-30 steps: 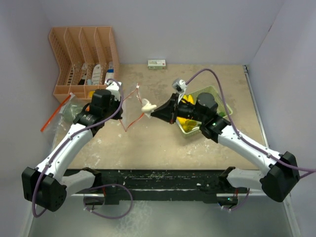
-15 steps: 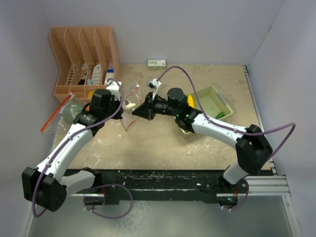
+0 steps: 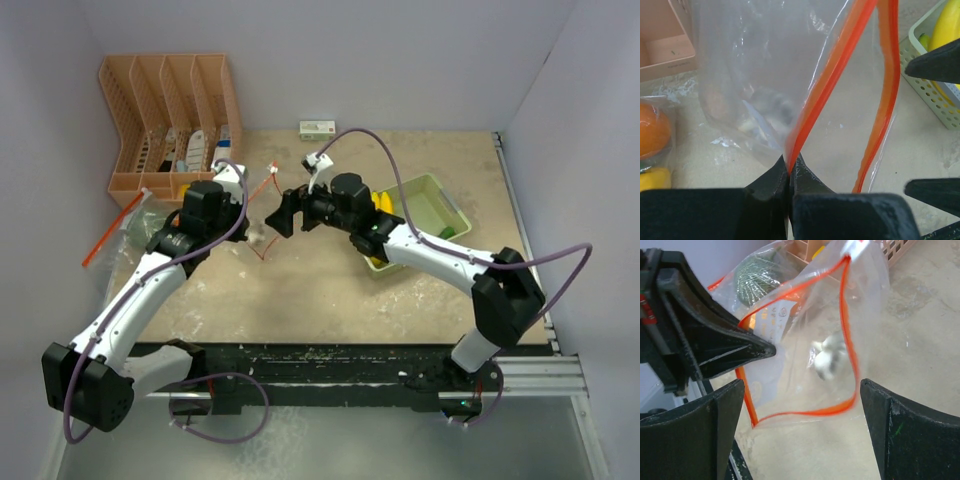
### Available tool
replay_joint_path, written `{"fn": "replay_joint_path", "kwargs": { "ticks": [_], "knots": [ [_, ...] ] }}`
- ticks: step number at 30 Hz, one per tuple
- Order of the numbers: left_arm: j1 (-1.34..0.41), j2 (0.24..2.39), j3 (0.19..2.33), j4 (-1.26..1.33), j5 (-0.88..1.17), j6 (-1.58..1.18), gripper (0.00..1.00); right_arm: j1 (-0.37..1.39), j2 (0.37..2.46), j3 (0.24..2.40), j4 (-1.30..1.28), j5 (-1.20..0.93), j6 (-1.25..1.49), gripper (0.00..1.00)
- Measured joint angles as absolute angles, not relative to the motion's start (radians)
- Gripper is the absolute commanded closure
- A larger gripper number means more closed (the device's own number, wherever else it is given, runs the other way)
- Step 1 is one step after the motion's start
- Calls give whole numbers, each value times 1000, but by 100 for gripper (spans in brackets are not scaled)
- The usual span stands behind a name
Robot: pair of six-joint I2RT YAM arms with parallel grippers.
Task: Place the food in the zip-top bag and seal the zipper
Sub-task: Place the fake vegetable in the zipper food storage bag, then pick up the fake vegetable from the bin.
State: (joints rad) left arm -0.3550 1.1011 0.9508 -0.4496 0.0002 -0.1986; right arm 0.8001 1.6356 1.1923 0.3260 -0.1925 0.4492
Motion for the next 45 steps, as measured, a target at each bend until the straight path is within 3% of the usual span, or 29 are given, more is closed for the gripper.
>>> {"fn": "replay_joint_path", "kwargs": {
  "ticks": [7,13,19,22,34,45],
  "knots": [
    [-355,1100,951,-450,1,-199,100,801,1435,1155,190,-125,434,0],
    [-355,1089,951,-450,22,-199,100,736,1317,1209,-158,202,504,0],
    [-355,1055,951,-450,41,-198,100,357,1457,1216,-430,319,614,1],
    [-355,1036,951,-450,44,-198,100,249,1518,1192,-503,348,659,1],
    [-355,1009,951,-451,60,-197,100,136,1768,1206,-599,351,806,0],
    [-355,997,951,-451,60,-190,100,132,1805,1247,-603,365,833,2]
  ]
}}
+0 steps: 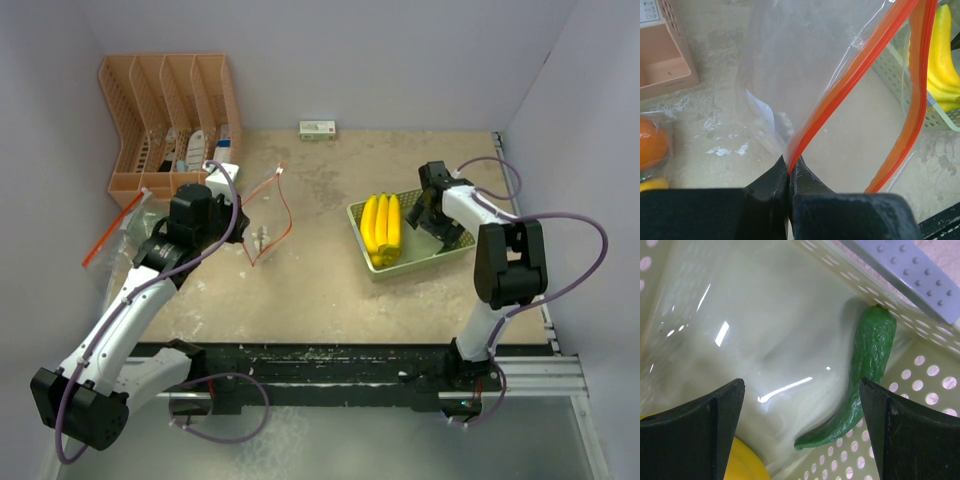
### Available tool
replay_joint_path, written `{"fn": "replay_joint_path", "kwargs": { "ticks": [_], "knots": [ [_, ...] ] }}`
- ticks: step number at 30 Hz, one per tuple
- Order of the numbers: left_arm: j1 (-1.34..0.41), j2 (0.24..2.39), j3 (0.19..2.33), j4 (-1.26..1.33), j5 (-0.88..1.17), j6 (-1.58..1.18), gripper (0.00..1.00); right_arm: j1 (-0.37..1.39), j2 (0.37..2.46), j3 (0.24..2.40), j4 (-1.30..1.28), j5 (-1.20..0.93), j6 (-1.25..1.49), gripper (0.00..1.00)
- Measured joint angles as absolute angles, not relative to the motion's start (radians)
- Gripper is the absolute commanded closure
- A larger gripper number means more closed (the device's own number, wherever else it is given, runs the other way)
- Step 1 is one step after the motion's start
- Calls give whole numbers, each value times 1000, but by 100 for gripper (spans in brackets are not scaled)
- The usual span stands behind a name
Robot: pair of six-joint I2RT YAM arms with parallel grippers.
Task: Place the food in the zip-top bag and seal the zipper
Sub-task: Pick up the fake vegetable from the bin.
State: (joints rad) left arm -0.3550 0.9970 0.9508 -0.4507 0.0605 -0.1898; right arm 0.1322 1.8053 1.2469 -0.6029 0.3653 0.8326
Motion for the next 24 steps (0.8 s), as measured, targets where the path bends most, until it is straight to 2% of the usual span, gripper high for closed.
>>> {"fn": "replay_joint_path", "kwargs": {
  "ticks": [13,21,24],
  "knots": [
    [-355,985,951,-454,73,-189,100,144,1702,1237,-727,517,880,0],
    [-355,955,950,-457,75,-178,100,144,1861,1243,-720,488,895,1],
    [-355,954,949,-458,75,-175,100,144,1861,1245,-694,480,899,4]
  ]
}}
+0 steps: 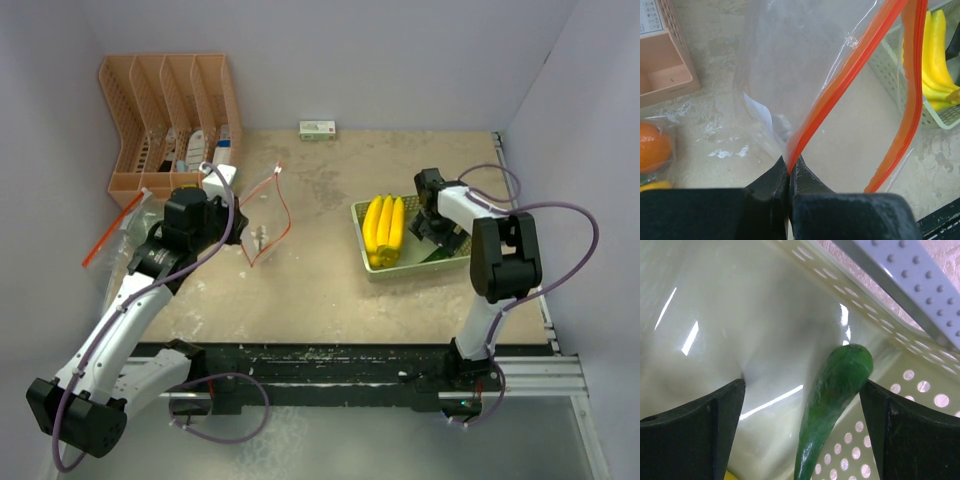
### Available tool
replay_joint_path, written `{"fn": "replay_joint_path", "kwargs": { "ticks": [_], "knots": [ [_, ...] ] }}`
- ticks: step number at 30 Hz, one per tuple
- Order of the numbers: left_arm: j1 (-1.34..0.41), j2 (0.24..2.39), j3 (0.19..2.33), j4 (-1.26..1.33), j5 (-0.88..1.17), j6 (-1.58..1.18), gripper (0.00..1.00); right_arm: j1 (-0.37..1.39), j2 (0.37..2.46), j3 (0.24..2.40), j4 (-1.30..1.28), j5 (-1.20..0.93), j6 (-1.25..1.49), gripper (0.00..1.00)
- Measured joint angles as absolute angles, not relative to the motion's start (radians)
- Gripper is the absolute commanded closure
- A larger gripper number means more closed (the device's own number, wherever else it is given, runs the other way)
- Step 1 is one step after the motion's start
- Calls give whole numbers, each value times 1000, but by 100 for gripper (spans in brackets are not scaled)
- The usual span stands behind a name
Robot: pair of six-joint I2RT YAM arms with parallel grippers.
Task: Place the food in the zip-top bag and seal the zipper
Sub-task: Pick up the fake vegetable from the bin.
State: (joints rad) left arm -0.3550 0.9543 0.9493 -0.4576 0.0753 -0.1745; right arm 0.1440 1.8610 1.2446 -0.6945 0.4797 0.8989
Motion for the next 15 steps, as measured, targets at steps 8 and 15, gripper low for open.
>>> {"fn": "replay_joint_path", "kwargs": {
  "ticks": [8,15],
  "knots": [
    [-355,956,939,-461,75,-172,100,144,1834,1183,-601,453,900,88],
    [-355,963,939,-461,75,-172,100,144,1810,1171,-587,452,873,100]
  ]
}}
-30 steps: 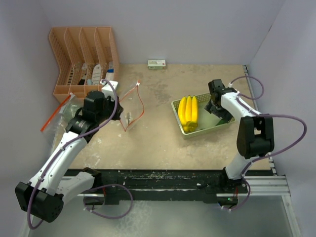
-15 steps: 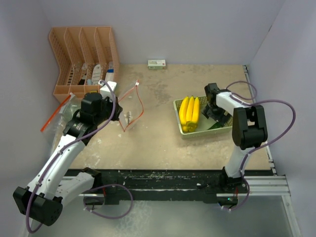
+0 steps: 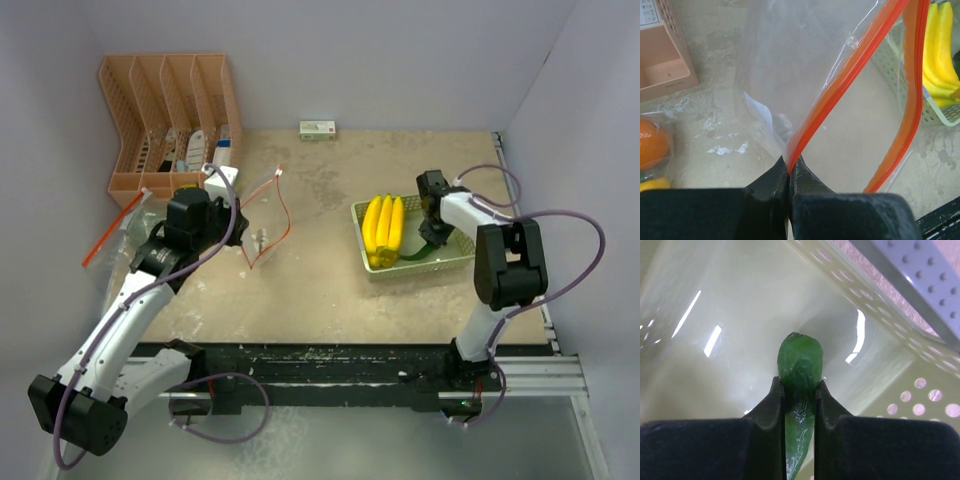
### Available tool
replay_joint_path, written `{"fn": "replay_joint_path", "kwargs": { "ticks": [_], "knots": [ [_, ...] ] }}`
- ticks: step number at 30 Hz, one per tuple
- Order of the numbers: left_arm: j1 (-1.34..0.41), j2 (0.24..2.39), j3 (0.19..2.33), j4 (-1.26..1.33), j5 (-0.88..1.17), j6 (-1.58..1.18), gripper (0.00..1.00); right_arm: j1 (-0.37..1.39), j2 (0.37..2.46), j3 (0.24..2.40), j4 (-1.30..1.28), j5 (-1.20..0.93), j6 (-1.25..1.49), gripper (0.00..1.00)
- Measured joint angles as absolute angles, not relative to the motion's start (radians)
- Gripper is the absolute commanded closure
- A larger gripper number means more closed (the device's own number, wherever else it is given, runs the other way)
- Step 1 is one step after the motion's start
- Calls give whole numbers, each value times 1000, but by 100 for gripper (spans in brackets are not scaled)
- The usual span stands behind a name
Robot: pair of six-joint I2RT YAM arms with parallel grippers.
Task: Place the food in the zip-top bag and seal the zipper
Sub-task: Pick up the fake vegetable from the bin, then place the fake vegetable in the zipper food storage bag.
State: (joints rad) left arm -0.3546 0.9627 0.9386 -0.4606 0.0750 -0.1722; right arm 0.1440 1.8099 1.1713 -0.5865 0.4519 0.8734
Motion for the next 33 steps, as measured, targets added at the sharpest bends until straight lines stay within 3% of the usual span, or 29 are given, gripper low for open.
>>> {"fn": "replay_joint_path", "kwargs": {
  "ticks": [5,14,18,25,33],
  "knots": [
    [-355,976,939,-461,75,-172,100,144,1706,1134,-509,410,799,100],
    [-355,992,939,-461,75,-172,100,168,1216,970,-204,200,602,100],
    [-355,1015,939,-461,75,-172,100,303,1095,963,-45,39,522,100],
    [-354,1051,948,-474,77,-172,100,573,1184,1037,225,-278,478,100],
    [-354,1069,982,-479,97,-173,100,722,1337,1082,419,-405,489,100]
  ]
}}
